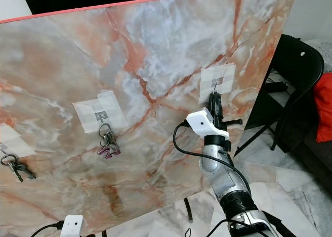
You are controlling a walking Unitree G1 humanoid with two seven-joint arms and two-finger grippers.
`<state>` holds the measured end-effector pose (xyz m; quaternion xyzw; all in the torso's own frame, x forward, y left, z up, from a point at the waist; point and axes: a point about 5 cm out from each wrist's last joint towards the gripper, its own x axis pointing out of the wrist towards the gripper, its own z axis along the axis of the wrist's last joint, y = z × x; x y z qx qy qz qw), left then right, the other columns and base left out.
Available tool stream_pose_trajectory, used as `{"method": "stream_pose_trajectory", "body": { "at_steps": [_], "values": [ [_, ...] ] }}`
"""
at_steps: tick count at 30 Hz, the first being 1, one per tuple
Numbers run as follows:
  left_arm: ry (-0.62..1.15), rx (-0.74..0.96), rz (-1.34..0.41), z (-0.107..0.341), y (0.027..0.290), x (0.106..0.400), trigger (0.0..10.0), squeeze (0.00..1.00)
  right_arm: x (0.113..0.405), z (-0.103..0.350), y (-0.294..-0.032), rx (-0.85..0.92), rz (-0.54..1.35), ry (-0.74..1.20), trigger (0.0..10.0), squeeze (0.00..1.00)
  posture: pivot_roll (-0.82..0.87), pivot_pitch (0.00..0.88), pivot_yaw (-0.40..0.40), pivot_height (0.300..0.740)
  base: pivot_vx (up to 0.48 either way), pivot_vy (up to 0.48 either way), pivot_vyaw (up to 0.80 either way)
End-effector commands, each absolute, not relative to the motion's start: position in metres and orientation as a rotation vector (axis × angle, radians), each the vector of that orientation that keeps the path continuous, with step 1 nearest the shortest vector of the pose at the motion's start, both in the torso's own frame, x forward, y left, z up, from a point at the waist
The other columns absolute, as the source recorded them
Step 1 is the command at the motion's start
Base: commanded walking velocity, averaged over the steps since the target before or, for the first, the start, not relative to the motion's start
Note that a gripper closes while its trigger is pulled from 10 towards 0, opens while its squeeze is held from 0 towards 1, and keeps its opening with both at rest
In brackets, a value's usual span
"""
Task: Hang keys on a hook
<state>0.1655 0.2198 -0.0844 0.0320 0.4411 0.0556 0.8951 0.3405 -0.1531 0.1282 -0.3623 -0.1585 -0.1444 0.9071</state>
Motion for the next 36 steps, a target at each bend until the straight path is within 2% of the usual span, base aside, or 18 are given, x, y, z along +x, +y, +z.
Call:
{"method": "stream_pose_trajectory", "body": {
  "at_steps": [1, 2, 3, 4, 17, 18, 19, 24, 30, 31, 34, 35, 36],
  "values": [
    [0.93, 0.07, 0.121, -0.086, 0.221, 0.161, 10.0, 0.0, 0.341, 0.127, -0.151, -0.74, -0.285, -0.323, 10.0, 0.0, 0.0, 0.007, 0.038, 0.74, 0.0, 0.0, 0.0],
    [0.93, 0.071, 0.121, -0.086, 0.221, 0.161, 10.0, 0.0, 0.341, 0.128, -0.151, -0.739, -0.284, -0.324, 10.0, 0.56, 0.0, 0.007, 0.038, 0.74, 0.0, 0.0, 0.0],
    [0.93, 0.071, 0.121, -0.086, 0.221, 0.161, 10.0, 0.0, 0.341, 0.128, -0.151, -0.738, -0.284, -0.325, 10.0, 0.56, 0.0, 0.007, 0.038, 0.74, 0.0, 0.0, 0.0],
    [0.93, 0.072, 0.121, -0.086, 0.221, 0.161, 10.0, 0.0, 0.341, 0.128, -0.151, -0.737, -0.283, -0.327, 10.0, 1.0, 0.0, 0.007, 0.038, 0.74, 0.0, 0.0, 0.0],
    [0.935, 0.073, 0.116, -0.087, 0.221, 0.161, 10.0, 0.0, 0.326, 0.119, -0.148, -0.718, -0.254, -0.333, 10.0, 1.0, 0.0, 0.011, 0.034, 0.74, 0.0, 0.0, 0.0],
    [0.935, 0.073, 0.116, -0.087, 0.221, 0.161, 10.0, 0.0, 0.322, 0.115, -0.146, -0.701, -0.225, -0.323, 10.0, 0.61, 0.0, 0.011, 0.034, 0.74, 0.0, 0.0, 0.0],
    [0.936, 0.073, 0.116, -0.087, 0.221, 0.161, 10.0, 0.0, 0.318, 0.11, -0.143, -0.665, -0.183, -0.31, 10.0, 0.0, 0.0, 0.012, 0.032, 0.74, 0.0, 0.0, 0.0],
    [0.936, 0.071, 0.113, -0.087, 0.22, 0.16, 10.0, 0.0, 0.297, 0.09, -0.135, -0.607, -0.066, -0.26, 10.0, 0.0, 0.0, 0.011, 0.027, 0.74, 0.0, 0.0, 0.0],
    [0.934, 0.075, 0.116, -0.086, 0.221, 0.161, 10.0, 0.0, 0.275, 0.058, -0.143, -0.508, -0.033, -0.09, 10.0, 0.0, 0.0, 0.009, 0.025, 0.74, 0.0, 0.0, 0.0],
    [0.934, 0.078, 0.118, -0.086, 0.221, 0.161, 10.0, 0.0, 0.264, 0.035, -0.149, -0.395, -0.05, 0.051, 10.0, 0.0, -0.01, 0.009, 0.025, 0.74, 0.0, 0.0, 0.0],
    [0.933, 0.079, 0.119, -0.086, 0.221, 0.162, 10.0, 0.0, 0.246, -0.001, -0.158, -0.208, -0.111, 0.281, 10.0, 0.0, 0.0, 0.01, 0.026, 0.74, 0.0, 0.0, 0.0],
    [0.932, 0.08, 0.12, -0.086, 0.221, 0.162, 10.0, 0.0, 0.233, -0.025, -0.166, -0.121, -0.175, 0.433, 10.0, 0.0, 0.0, 0.008, 0.025, 0.74, 0.0, 0.0, 0.0],
    [0.932, 0.08, 0.12, -0.086, 0.221, 0.162, 10.0, 0.0, 0.233, -0.025, -0.166, -0.121, -0.175, 0.433, 10.0, 0.0, 0.0, 0.008, 0.025, 0.74, 0.0, 0.0, 0.0]
  ]
}}
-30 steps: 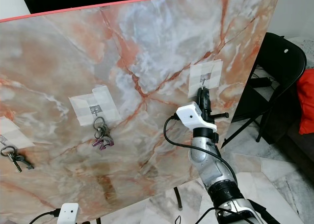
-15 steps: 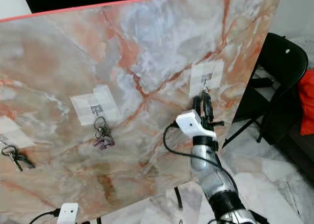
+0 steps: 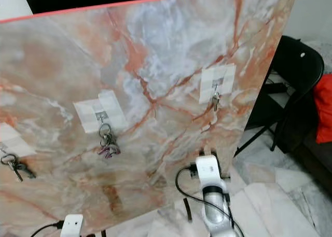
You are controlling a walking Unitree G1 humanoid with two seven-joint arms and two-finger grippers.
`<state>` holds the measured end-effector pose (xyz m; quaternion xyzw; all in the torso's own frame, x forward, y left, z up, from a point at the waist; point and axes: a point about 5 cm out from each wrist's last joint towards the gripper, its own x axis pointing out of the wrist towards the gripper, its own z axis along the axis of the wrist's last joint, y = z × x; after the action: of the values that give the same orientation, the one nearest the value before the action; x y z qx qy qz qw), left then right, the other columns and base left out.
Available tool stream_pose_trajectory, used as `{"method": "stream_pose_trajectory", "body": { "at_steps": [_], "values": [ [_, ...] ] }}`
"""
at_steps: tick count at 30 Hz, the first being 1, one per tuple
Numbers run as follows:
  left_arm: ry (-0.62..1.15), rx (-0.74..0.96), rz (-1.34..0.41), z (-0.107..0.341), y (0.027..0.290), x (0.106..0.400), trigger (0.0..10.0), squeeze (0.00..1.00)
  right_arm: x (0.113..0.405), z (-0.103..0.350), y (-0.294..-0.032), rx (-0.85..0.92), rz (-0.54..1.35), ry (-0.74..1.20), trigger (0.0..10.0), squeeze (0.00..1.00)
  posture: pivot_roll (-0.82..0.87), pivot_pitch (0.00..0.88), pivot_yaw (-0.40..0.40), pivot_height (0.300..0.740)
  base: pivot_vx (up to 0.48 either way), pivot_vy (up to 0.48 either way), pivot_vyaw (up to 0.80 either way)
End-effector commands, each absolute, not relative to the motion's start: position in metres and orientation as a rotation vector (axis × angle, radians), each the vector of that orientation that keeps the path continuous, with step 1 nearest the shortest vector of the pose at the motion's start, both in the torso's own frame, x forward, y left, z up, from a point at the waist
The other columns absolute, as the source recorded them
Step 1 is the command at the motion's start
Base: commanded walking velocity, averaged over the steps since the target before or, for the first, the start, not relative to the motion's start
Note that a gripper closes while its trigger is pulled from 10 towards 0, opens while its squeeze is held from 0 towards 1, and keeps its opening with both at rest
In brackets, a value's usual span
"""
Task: Hang keys on a hook
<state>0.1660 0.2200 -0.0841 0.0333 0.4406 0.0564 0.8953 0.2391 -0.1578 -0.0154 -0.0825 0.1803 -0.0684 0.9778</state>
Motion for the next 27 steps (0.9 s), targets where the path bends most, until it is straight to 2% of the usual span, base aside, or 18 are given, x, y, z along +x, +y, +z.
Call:
{"method": "stream_pose_trajectory", "body": {
  "at_steps": [1, 4, 7, 11, 16, 20, 27],
  "values": [
    [0.932, 0.08, 0.121, -0.086, 0.222, 0.162, 10.0, 0.0, 0.219, -0.045, -0.173, -0.098, -0.217, 0.566, 10.0, 0.0, 0.0, 0.008, 0.028, 0.74, 0.0, 0.0, 0.0],
    [0.931, 0.08, 0.122, -0.086, 0.222, 0.162, 10.0, 0.0, 0.202, -0.061, -0.179, -0.098, -0.237, 0.686, 10.0, 0.0, 0.0, 0.008, 0.028, 0.74, 0.0, 0.0, 0.0],
    [0.93, 0.083, 0.124, -0.085, 0.222, 0.163, 10.0, 0.0, 0.172, -0.082, -0.191, -0.035, -0.313, 0.861, 10.0, 0.0, 0.0, 0.006, 0.039, 0.74, 0.0, 0.0, 0.0],
    [0.93, 0.09, 0.127, -0.085, 0.223, 0.163, 10.0, 0.0, 0.143, -0.097, -0.196, -0.003, -0.31, 1.002, 10.0, 0.0, 0.0, 0.0, 0.044, 0.74, 0.0, 0.0, 0.0],
    [0.932, 0.099, 0.129, -0.085, 0.224, 0.163, 10.0, 0.0, 0.136, -0.101, -0.196, 0.024, -0.299, 1.04, 10.0, 0.0, -0.01, 0.0, 0.043, 0.74, 0.0, 0.0, 0.0],
    [0.931, 0.102, 0.131, -0.085, 0.224, 0.163, 10.0, 0.0, 0.136, -0.101, -0.196, -0.083, -0.23, 1.05, 10.0, 0.0, -0.01, 0.0, 0.04, 0.74, 0.0, 0.0, 0.0],
    [0.934, 0.105, 0.134, -0.085, 0.224, 0.162, 10.0, 0.0, 0.133, -0.103, -0.192, -0.077, -0.192, 1.065, 10.0, 0.0, -0.01, 0.0, 0.038, 0.74, 0.0, 0.0, 0.77]
  ]
}}
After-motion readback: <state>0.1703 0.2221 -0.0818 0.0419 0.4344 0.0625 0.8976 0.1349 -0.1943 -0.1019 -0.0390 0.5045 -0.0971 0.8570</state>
